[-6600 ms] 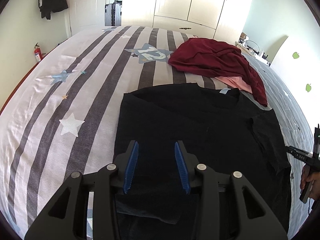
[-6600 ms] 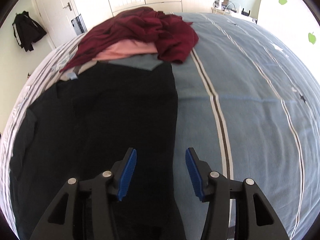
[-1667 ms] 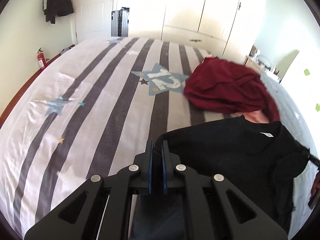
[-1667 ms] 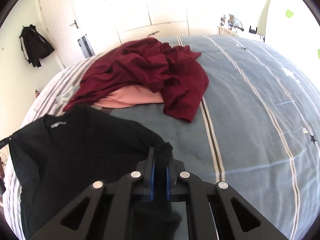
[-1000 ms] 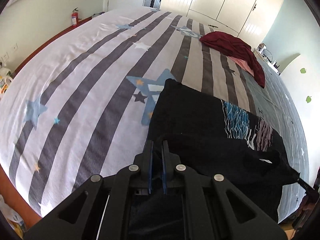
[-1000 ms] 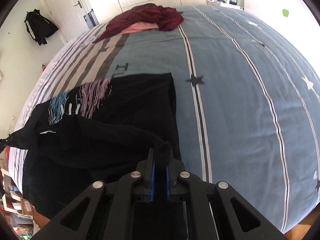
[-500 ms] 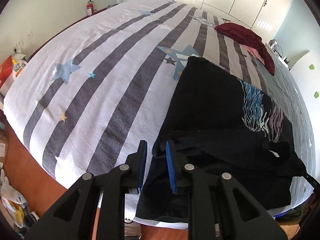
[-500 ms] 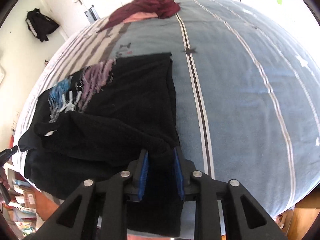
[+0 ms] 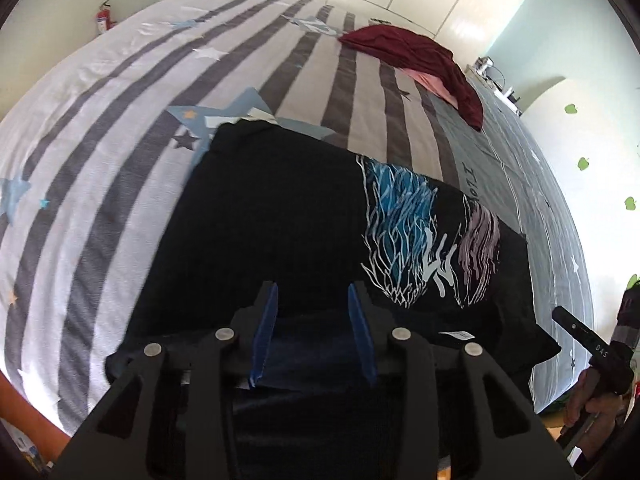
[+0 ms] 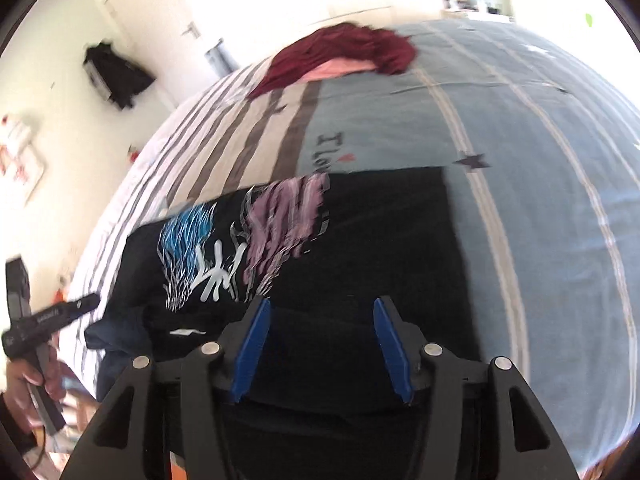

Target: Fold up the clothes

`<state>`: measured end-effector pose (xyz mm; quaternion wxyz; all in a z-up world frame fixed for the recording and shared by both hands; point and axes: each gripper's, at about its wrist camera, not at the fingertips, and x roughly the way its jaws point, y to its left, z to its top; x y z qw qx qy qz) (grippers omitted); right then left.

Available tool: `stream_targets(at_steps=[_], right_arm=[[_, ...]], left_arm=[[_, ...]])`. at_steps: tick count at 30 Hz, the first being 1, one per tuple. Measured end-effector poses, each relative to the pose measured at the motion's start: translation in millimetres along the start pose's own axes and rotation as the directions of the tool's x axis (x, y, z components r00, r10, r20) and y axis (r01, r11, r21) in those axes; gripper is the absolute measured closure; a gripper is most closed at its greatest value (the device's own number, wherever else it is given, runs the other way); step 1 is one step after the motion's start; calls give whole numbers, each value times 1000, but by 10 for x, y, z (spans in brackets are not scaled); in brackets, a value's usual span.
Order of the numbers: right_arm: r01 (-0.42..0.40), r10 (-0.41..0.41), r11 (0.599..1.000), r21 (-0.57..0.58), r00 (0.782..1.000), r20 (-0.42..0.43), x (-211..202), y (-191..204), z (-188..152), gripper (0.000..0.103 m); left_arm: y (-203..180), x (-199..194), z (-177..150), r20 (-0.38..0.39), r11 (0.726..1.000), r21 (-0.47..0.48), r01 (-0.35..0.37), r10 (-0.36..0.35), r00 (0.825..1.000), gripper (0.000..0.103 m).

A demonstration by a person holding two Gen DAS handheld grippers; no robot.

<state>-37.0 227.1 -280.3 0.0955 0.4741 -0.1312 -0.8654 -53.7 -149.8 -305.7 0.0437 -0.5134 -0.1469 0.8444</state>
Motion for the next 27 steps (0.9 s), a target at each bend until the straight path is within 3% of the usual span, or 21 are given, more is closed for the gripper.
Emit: stream_targets(at_steps=[6, 9, 13, 15, 16, 18, 19, 20, 23, 27], right_arm=[[-49, 48, 999, -8, 995, -84, 585, 283, 47, 53], [-75, 73, 997, -7, 990, -119, 729, 429, 18, 53], [-77, 68, 996, -51, 986, -149, 788, 599, -86, 34], [-71, 59, 995, -70, 985, -163, 812, 633, -134, 34], [-67, 53, 995, -77, 985, -165, 820, 645, -151, 36], [-34, 17, 995, -97, 986, -168, 833, 637, -161, 56], [-23, 5, 995, -98, 984, -178, 836, 608, -156, 73], [-29, 12, 996, -90, 983, -182, 828, 583, -154, 80], [-54, 36, 994, -90, 981, -190, 653, 499, -203, 85], [-80, 48, 988, -130, 972, -230, 300, 520, -445, 85]], left_arm=[[-221, 410, 9, -77, 1000, 4, 17, -17, 997, 66], [-274, 458, -35, -90, 1000, 23, 6, -4, 996, 57], [-318, 513, -96, -102, 998, 57, -5, 11, 995, 52], [-342, 518, -117, -93, 996, 88, -20, 28, 995, 58], [-351, 525, -132, -96, 994, 103, -25, 35, 995, 76], [-369, 542, -165, -108, 991, 133, -34, 48, 993, 93], [-371, 504, -190, -102, 990, 138, -27, 42, 994, 95], [-371, 431, -233, -94, 990, 142, -16, 30, 995, 96], [-353, 180, -426, -97, 990, 141, 13, 1, 995, 96], [-232, -129, -784, -172, 995, 69, 74, -62, 983, 95]])
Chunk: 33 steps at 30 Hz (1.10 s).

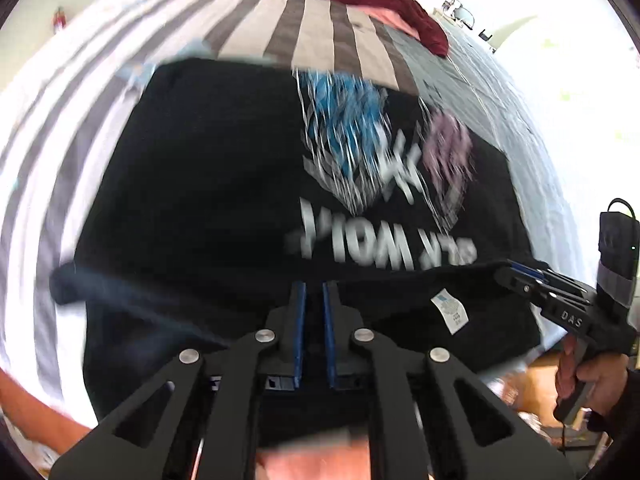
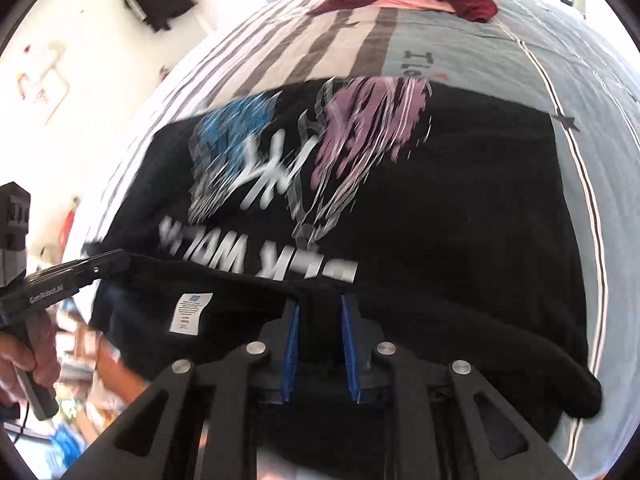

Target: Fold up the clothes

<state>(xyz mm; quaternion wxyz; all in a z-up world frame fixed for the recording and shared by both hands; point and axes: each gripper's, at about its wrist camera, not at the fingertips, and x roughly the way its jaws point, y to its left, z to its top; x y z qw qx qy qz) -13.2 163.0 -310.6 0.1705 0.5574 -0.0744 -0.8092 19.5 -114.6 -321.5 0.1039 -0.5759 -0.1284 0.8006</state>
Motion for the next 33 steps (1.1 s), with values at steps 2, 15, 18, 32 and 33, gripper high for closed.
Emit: stream_targets(at_steps=[2, 15, 18, 32, 33], right_arm=[[-3, 2, 1000, -10, 1000, -25, -147, 40, -163, 85], [-15, 5, 993, 117, 996, 87, -218, 107, 80, 54], [-30, 22, 988, 149, 998, 60, 121, 56, 152, 54], [14, -8, 998, 66, 996, -89, 148, -9, -563, 60], [7, -4, 999, 44, 998, -67, 96, 48, -540, 59]], left_arm=[[54, -114, -163, -25, 998, -52, 36, -37, 999, 95], [184, 192, 165, 30, 994, -112, -12, 15, 999, 77], [126, 355, 151, 14, 995, -98, -30, 31, 999, 77], [-4, 292, -506, -32, 997, -80, 6, -9, 999, 77], [-66, 262, -481, -12, 999, -51, 16, -17, 1000, 77]])
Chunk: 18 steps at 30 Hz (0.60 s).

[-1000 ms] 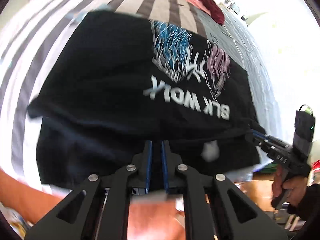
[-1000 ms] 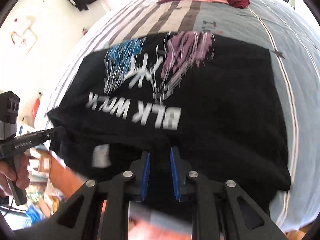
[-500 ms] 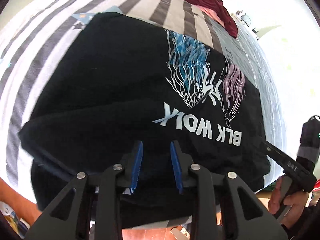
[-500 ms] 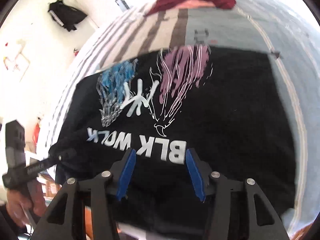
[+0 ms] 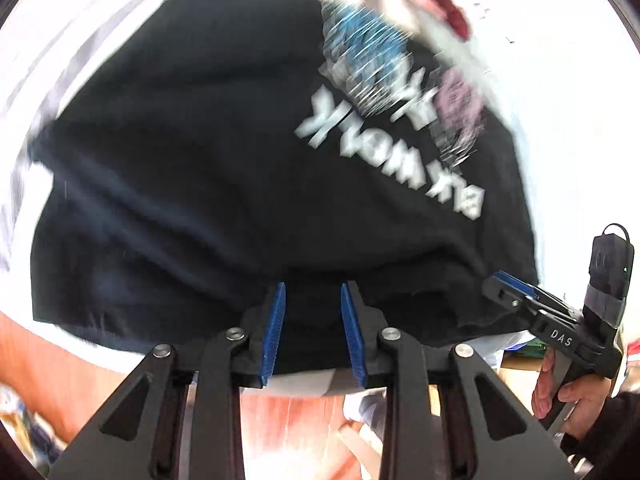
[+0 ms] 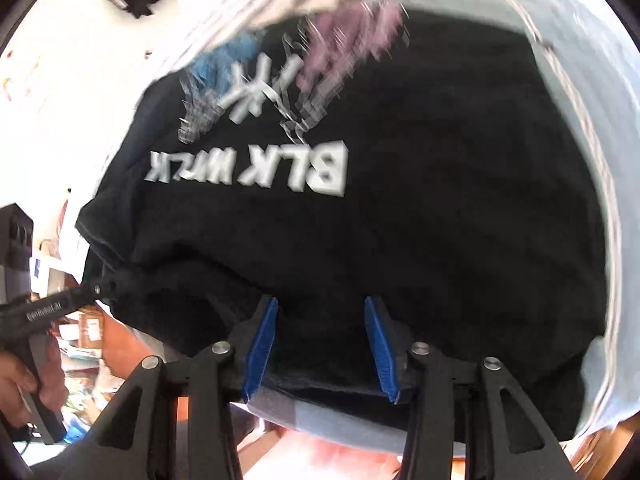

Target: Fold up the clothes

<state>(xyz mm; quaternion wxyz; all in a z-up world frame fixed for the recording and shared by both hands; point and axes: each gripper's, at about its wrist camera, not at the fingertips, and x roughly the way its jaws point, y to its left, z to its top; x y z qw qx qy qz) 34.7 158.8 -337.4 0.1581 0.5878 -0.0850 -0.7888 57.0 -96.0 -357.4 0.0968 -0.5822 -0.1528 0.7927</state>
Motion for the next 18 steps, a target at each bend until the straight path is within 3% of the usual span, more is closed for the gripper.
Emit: stream_targets(at_steps=[6, 11, 15, 18], right_arm=[[-74, 80, 989, -127, 996, 43, 30, 514, 32, 59], [4, 8, 988, -153, 996, 84, 207, 720, -98, 59], [76, -47, 977, -198, 987, 151, 307, 805, -195, 59], [87, -52, 968, -237, 987, 152, 410, 808, -282, 59]], left_arm=[[-303, 82, 27, 13, 994, 104, 18, -20, 1000, 73], [-377, 131, -86, 105, 994, 88, -58, 49, 993, 60], [-407, 185, -143, 146, 982, 127, -137, 118, 982, 58], [-381, 245, -214, 151, 981, 127, -147, 128, 980, 58]])
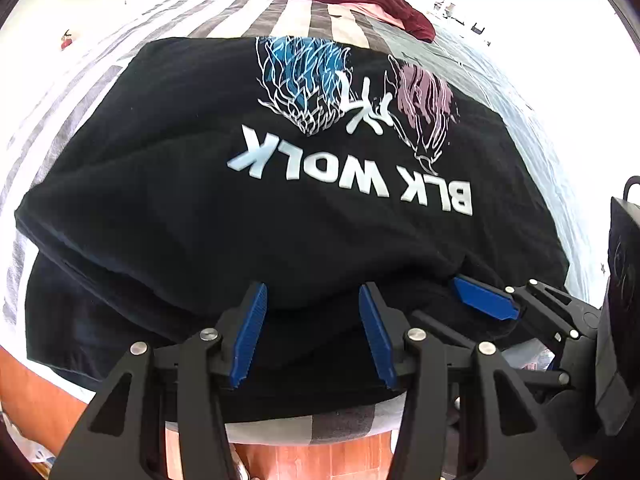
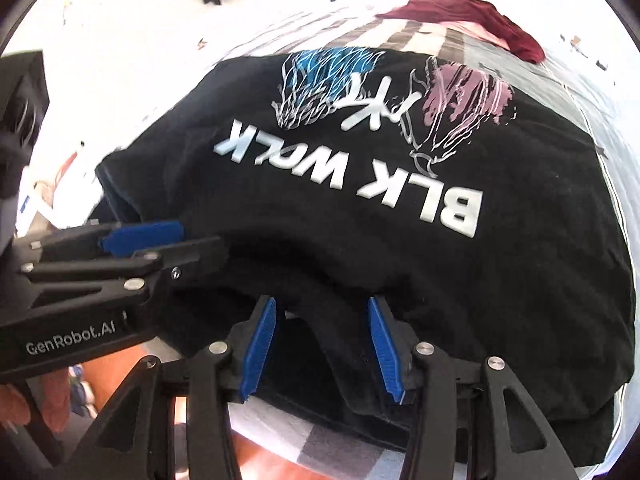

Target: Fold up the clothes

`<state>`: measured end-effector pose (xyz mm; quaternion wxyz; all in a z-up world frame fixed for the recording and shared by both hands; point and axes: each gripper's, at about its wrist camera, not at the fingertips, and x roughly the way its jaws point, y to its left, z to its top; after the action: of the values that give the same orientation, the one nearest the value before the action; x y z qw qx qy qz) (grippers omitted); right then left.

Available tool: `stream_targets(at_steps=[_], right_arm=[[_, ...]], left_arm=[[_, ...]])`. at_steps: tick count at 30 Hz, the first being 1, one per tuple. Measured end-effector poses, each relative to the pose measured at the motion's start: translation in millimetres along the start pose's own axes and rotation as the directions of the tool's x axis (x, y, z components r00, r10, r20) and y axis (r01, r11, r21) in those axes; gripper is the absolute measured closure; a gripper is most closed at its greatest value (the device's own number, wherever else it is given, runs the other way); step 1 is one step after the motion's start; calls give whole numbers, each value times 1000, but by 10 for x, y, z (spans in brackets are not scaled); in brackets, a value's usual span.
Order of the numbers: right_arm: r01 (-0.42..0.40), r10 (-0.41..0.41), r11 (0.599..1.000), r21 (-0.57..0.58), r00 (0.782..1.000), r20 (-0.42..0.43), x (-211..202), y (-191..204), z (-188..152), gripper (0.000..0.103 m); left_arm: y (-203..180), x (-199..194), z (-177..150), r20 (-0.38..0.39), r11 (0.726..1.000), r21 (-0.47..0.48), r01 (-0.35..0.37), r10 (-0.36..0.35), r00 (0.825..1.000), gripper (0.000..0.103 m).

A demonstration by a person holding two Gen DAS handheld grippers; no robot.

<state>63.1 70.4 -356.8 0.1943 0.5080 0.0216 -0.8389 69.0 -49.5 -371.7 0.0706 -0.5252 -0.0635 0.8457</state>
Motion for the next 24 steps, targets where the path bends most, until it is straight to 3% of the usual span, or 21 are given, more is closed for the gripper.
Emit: stream_targets(at_steps=[2, 3, 4, 5, 7, 15, 18, 20, 22, 24], right_arm=[[-6, 6, 1000, -17, 1000, -13, 51, 1, -52, 59], [-11, 11, 1000, -13, 1000, -16, 62, -6, -58, 60], [-6, 5, 1000, -5, 1000, -19, 67, -32, -51, 70], [0, 1, 1000, 4, 1000, -22, 72, -58, -45, 86], [-13, 14, 999, 33, 999, -28, 50, -146, -52, 97], [-45, 44, 999, -6, 997, -58, -240, -185, -244, 98], [-30, 29, 1000, -10, 998, -61, -333, -181, -209, 90], [-45, 44, 999, -24, 999, -8, -491, -152, -128, 64], [-63, 63, 998, -12, 997, 50, -618, -131, 15, 51], [-76, 73, 997, 26, 993, 95, -661, -142, 202, 50]], left_arm=[[-21, 63, -49, -1, 1000, -3, -12, 12, 1000, 59], [-30, 83, -69, -3, 1000, -3, -15, 15, 1000, 73], [-36, 101, -88, -6, 1000, -4, -17, 17, 1000, 99], [-52, 86, -117, -10, 1000, -1, -14, 14, 1000, 103], [-90, 40, -179, -18, 1000, 5, -7, 7, 1000, 103], [-125, -248, -378, -47, 1000, -5, -4, 4, 999, 103], [-109, -409, -160, 15, 1000, -17, 24, -24, 1000, 103], [-83, -463, 14, 59, 999, -38, 36, -34, 998, 100], [-39, -433, 205, 91, 997, -71, 43, -36, 995, 90], [39, -353, 386, 119, 995, -99, 28, -16, 993, 87]])
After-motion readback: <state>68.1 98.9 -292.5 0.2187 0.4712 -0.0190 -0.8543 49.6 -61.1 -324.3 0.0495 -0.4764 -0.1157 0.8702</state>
